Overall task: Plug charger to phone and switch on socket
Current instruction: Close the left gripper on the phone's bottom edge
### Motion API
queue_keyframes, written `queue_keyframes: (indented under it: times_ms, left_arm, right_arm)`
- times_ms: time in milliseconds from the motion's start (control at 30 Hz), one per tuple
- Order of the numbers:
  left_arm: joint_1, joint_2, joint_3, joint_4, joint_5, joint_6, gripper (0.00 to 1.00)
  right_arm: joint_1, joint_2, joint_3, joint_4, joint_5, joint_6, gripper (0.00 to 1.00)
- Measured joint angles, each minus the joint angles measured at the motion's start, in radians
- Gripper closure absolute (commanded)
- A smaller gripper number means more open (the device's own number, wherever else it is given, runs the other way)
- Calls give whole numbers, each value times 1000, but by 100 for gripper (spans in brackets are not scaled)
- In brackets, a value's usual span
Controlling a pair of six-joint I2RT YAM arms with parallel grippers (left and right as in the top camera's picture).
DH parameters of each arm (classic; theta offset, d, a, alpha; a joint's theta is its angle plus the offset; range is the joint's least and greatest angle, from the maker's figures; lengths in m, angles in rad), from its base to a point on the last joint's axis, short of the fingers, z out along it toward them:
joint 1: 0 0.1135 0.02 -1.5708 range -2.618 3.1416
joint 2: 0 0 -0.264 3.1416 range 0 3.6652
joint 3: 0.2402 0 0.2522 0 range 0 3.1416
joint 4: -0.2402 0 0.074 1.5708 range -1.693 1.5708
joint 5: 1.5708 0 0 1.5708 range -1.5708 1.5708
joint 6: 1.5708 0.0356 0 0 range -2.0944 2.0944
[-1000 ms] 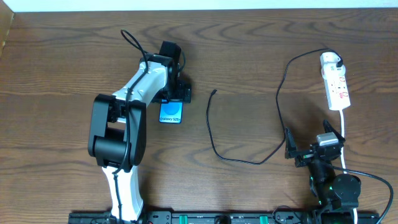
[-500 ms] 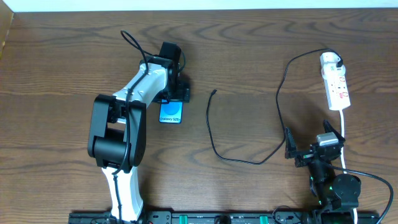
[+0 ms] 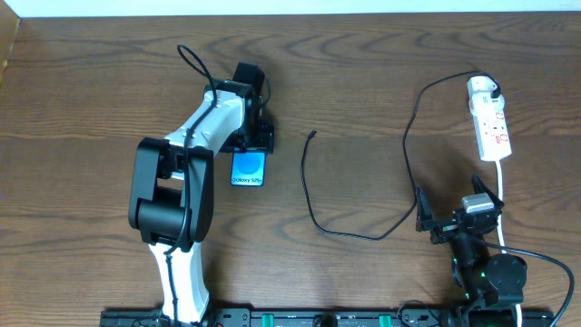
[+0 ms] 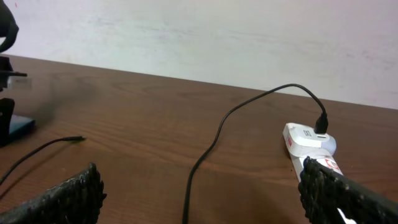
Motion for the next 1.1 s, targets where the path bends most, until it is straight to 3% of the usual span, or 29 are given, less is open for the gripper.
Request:
queue_keyframes:
  times_ms: [367,1100]
  left_arm:
    - [0,-118,53,-131,51,-33,24]
    - [0,-61,-93,80,52,-78,24]
  right_arm:
    - [0,0,0,0,0,0,1]
    - [0,0,0,0,0,0,1]
